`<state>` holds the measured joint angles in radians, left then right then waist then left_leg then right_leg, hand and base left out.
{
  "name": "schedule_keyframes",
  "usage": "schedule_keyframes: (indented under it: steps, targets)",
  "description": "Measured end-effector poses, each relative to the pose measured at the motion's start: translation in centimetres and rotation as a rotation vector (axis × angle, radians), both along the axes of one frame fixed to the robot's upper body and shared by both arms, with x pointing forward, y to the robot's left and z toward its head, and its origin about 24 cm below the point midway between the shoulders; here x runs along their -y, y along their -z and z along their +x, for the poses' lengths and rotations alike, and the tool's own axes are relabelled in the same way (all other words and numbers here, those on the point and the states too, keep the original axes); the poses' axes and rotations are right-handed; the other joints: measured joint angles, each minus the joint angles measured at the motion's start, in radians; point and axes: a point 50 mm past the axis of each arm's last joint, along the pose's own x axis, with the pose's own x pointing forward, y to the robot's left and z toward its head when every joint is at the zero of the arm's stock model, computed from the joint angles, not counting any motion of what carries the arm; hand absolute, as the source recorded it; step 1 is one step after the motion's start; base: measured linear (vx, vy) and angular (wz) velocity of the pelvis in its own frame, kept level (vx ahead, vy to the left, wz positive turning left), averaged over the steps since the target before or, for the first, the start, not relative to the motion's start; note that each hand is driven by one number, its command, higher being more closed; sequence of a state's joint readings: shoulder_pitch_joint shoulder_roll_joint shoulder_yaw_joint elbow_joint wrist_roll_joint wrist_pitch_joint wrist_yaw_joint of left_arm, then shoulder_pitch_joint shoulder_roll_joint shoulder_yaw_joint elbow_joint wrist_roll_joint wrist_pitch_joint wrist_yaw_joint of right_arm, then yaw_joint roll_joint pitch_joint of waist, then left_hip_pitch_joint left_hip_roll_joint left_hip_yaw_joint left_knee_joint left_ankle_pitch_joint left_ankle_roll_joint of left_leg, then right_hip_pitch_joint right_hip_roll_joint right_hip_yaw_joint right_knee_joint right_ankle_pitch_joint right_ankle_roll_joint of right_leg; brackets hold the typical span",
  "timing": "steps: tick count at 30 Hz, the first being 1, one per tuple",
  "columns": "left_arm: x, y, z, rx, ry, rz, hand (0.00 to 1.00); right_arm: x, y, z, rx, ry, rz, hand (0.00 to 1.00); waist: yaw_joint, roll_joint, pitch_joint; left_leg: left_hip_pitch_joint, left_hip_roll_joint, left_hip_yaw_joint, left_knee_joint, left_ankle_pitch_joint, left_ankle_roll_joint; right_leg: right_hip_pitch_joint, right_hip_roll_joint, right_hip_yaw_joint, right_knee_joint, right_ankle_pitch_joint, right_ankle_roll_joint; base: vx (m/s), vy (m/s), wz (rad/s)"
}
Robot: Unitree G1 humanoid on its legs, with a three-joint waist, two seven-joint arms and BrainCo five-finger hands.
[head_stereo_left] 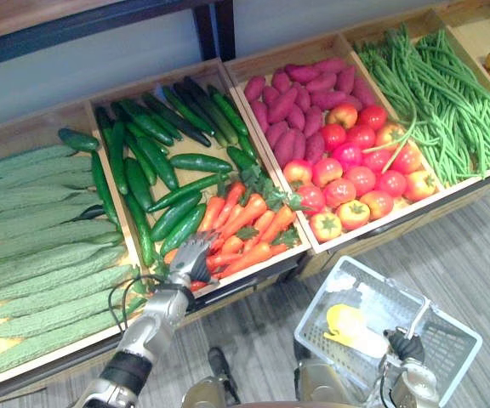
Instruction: Pick vegetable in the basket
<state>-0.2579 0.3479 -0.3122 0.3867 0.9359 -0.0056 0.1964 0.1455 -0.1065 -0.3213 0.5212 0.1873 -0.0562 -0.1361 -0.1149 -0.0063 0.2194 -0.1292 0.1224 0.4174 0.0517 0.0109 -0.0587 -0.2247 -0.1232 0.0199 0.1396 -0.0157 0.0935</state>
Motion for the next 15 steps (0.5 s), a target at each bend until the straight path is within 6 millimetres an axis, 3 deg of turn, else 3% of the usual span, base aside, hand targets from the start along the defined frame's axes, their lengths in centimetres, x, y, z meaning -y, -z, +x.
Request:
schedule_keyframes:
  steps: [1, 2, 8, 15]
  targets:
    - [0.0, -0.5, 0.4, 0.032, -0.007, 0.017, 0.00, -0.1, -0.1, 0.2, 0.012, -0.006, -0.002, 1.00, -0.009, -0.003, 0.005, -0.009, 0.000, 0.002, 0.001, 0.000, 0.000, -0.011, 0.001, 0.003, 0.002, 0.000, 0.000, 0.00, -0.010, -0.06]
    - [0.0, -0.9, 0.8, 0.053, -0.016, 0.023, 1.00, -0.1, -0.3, 0.3, 0.020, -0.004, -0.005, 1.00, -0.011, -0.004, 0.017, -0.008, 0.001, 0.005, 0.001, -0.001, 0.000, -0.012, 0.001, 0.007, 0.003, 0.000, 0.000, 0.00, -0.008, -0.06]
    - [0.1, -3.1, 2.6, 0.149, -0.031, 0.044, 1.00, 0.1, -0.7, 0.6, 0.046, 0.014, -0.007, 1.00, -0.012, -0.005, 0.040, -0.009, 0.002, 0.009, 0.005, -0.002, 0.002, -0.015, 0.001, 0.012, 0.006, 0.001, 0.001, 0.00, -0.002, -0.02]
    - [-0.4, -3.3, 3.2, 0.129, -0.052, 0.022, 1.00, 0.1, -0.7, 0.6, 0.052, 0.024, 0.005, 1.00, -0.018, -0.006, 0.050, 0.000, 0.001, 0.011, 0.004, -0.002, 0.002, -0.009, 0.001, 0.015, 0.006, 0.001, 0.001, 0.00, 0.000, 0.00]
